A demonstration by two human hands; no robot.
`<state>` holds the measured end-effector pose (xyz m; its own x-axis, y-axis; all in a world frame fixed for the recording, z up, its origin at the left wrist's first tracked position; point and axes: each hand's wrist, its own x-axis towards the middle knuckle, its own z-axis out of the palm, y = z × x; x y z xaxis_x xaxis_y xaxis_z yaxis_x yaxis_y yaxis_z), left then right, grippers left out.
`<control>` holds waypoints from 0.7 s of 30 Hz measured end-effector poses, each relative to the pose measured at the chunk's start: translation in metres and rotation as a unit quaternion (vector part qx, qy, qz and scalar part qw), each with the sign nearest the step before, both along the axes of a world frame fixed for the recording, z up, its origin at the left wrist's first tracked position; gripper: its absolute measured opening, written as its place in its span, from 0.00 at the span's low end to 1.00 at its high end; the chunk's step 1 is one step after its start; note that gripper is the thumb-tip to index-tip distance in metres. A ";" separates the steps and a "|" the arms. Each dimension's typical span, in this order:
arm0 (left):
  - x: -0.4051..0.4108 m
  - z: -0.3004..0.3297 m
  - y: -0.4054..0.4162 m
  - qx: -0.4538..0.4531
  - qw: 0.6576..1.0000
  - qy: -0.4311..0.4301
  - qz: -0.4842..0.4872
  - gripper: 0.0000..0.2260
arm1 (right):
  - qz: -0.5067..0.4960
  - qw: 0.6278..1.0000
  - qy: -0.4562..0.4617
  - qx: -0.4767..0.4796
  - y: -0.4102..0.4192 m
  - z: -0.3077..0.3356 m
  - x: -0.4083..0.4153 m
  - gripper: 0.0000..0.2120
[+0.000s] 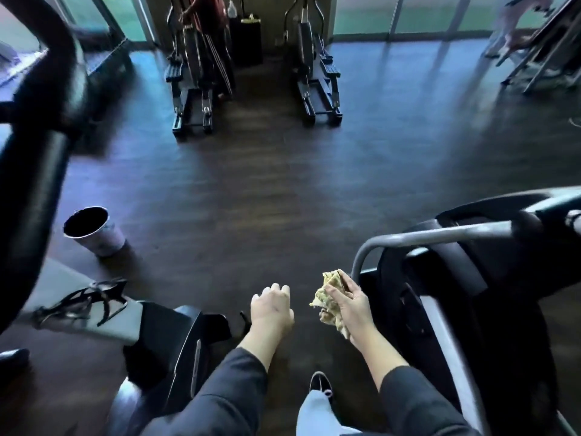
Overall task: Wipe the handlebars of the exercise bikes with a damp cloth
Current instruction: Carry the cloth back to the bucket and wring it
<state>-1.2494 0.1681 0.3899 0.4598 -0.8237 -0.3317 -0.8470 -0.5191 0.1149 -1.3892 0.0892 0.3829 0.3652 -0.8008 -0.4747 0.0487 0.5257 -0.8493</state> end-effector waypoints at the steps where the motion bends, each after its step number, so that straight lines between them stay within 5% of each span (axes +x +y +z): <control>1: 0.005 0.000 -0.019 0.000 1.000 0.001 0.002 0.12 | 0.003 1.000 0.005 0.001 -0.021 0.000 0.006 0.24; 12: 0.092 0.003 -0.189 -0.021 0.998 -0.009 0.057 0.11 | 0.033 0.999 0.020 0.003 -0.198 -0.010 0.094 0.23; 21: 0.226 0.001 -0.320 -0.002 0.997 -0.020 0.074 0.12 | 0.047 0.998 0.032 0.007 -0.325 -0.017 0.242 0.24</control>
